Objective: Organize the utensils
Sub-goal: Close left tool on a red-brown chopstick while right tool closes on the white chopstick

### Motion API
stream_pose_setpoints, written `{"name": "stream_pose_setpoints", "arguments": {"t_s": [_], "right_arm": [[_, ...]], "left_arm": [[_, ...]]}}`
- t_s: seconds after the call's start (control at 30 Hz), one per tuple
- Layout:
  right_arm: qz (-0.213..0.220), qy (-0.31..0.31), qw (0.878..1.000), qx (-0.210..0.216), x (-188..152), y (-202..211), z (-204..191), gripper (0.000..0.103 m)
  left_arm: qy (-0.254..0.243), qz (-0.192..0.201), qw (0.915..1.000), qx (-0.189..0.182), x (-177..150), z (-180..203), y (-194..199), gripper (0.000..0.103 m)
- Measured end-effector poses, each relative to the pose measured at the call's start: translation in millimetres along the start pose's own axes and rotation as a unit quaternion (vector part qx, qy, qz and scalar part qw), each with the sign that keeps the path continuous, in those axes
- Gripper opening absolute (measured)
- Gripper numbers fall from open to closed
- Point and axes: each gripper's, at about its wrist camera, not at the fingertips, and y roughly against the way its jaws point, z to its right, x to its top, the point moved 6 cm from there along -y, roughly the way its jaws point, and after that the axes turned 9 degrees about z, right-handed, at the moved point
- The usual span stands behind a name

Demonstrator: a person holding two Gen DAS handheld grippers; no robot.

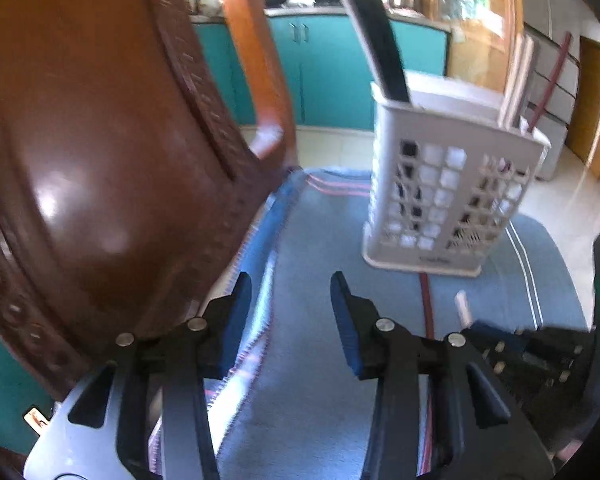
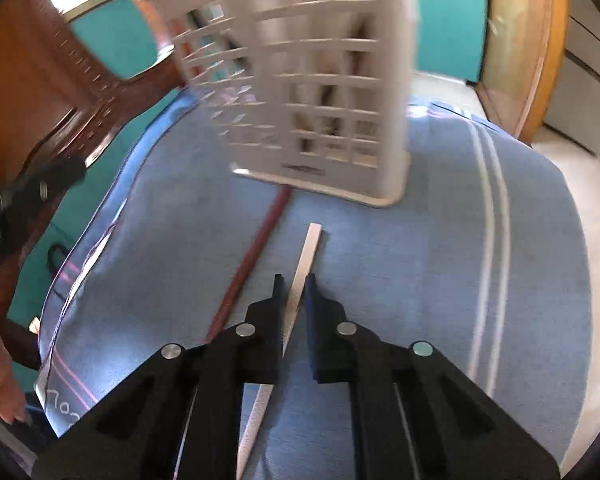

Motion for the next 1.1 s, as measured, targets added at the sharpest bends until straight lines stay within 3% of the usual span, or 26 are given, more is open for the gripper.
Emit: {"name": "stream_pose_setpoints", "arguments": {"t_s": [0.23, 0.37, 0.63, 0.73, 0.83, 0.9, 0.97, 1.1], "right_arm": [[0.014, -0.047, 0.998, -0.049, 6.9, 8.4, 41.0, 0.01], [0.013, -0.053, 0.998, -0.041, 6.6, 10.2, 46.2, 0.01], [0.01, -0.052, 0.998, -0.035, 2.5, 13.0, 48.8, 0.01], [0.011, -0.054, 0.998, -0.034, 4.6, 12.9, 51.7, 0.01], [0.011, -0.056, 0.998, -0.033, 7.0, 12.1, 52.8, 0.01], [0.011, -0.055, 0.998, -0.031, 7.2, 12.5, 51.7, 0.01], [0.011, -0.054, 0.998, -0.03, 7.2, 13.1, 50.3, 0.01], [0.012, -0.054, 0.998, -0.027, 6.6, 18.1, 48.8, 0.01]], "left_arm": [[-0.01, -0.05, 0.9969, -0.061, -27.5, 33.4, -9.8, 0.047], [-0.026, -0.069, 0.9933, -0.089, -37.2, 56.8, -13.6, 0.055], [-0.059, -0.11, 0.9877, -0.094, -64.8, 82.8, -31.2, 0.059], [-0.063, -0.104, 0.9884, -0.091, -67.0, 83.8, -29.7, 0.059], [-0.047, -0.108, 0.9871, -0.108, -69.1, 84.8, -27.6, 0.04], [-0.047, -0.108, 0.9871, -0.109, -68.9, 86.2, -27.7, 0.019], [-0.044, -0.11, 0.9865, -0.113, -67.3, 83.4, -26.0, 0.009], [-0.032, -0.121, 0.9863, -0.107, -71.0, 72.0, -24.7, 0.007]]}}
